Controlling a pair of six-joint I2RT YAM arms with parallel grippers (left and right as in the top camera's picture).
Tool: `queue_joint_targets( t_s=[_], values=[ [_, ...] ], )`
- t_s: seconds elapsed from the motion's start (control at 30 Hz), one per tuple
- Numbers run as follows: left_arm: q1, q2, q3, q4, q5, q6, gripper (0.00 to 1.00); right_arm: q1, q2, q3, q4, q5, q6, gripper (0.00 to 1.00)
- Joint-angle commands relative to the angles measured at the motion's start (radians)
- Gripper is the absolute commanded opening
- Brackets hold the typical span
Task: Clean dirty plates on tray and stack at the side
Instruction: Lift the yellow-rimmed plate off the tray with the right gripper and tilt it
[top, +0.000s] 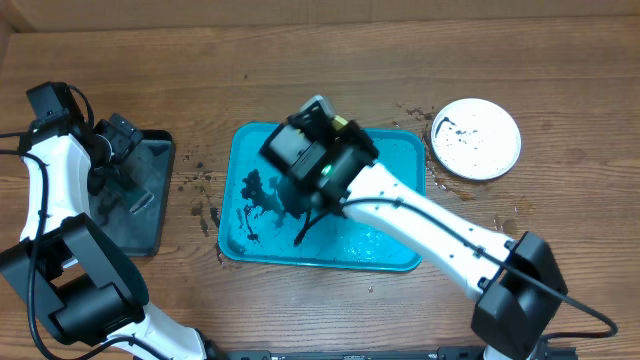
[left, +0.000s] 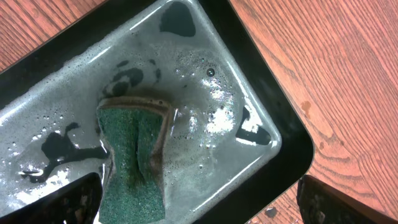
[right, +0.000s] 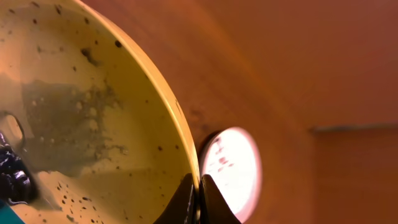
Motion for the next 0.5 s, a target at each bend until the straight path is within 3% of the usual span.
queue_joint_targets(
  t_s=[0.0,0.37,0.47],
  values=[
    [-0.001,-0.026,0.015,0.000,0.008,-0.003,1.00,0.040,-0.033,0.033,0.029,0.255,-0.121,0.04],
    [-0.001,-0.026,0.015,0.000,0.008,-0.003,1.00,0.070,-0.033,0.033,0.284,0.502,-0.513,0.04],
    [-0.001,-0.026,0.015,0.000,0.008,-0.003,1.00,0.070,-0.033,0.033,0.323,0.503,-0.528,0.04]
  ],
)
